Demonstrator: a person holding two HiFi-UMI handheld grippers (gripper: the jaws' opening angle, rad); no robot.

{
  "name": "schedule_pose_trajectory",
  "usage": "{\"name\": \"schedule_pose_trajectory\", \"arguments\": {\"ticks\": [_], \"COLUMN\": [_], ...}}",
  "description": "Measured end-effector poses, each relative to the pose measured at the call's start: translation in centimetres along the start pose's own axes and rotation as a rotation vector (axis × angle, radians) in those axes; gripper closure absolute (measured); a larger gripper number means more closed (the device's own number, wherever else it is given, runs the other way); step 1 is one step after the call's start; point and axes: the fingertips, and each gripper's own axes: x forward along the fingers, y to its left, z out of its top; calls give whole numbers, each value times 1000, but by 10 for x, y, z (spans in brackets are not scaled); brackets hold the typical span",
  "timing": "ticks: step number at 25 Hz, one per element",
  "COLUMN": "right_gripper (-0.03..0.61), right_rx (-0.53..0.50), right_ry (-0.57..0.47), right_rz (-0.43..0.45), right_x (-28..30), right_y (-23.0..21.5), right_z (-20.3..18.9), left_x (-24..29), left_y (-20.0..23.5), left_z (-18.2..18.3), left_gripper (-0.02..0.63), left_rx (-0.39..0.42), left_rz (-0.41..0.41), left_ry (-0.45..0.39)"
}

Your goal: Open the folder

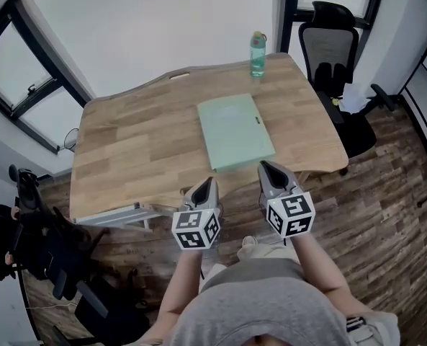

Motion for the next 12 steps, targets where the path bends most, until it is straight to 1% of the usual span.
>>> {"name": "schedule_pose_trajectory", "arguments": {"ticks": [6, 12], "right_gripper": [583, 581], "right_rx": [-8, -15], "right_ry": [27, 80], "right_rz": [20, 12], "right_x": [31, 60], "right_y": [-44, -90], "right_z": [-2, -17], "left_x": [41, 74], "left_y": [4, 6], "left_z": [0, -6], "left_gripper": [611, 611], "left_rx": [13, 27], "left_rz": [44, 61], "left_ry": [22, 60]}}
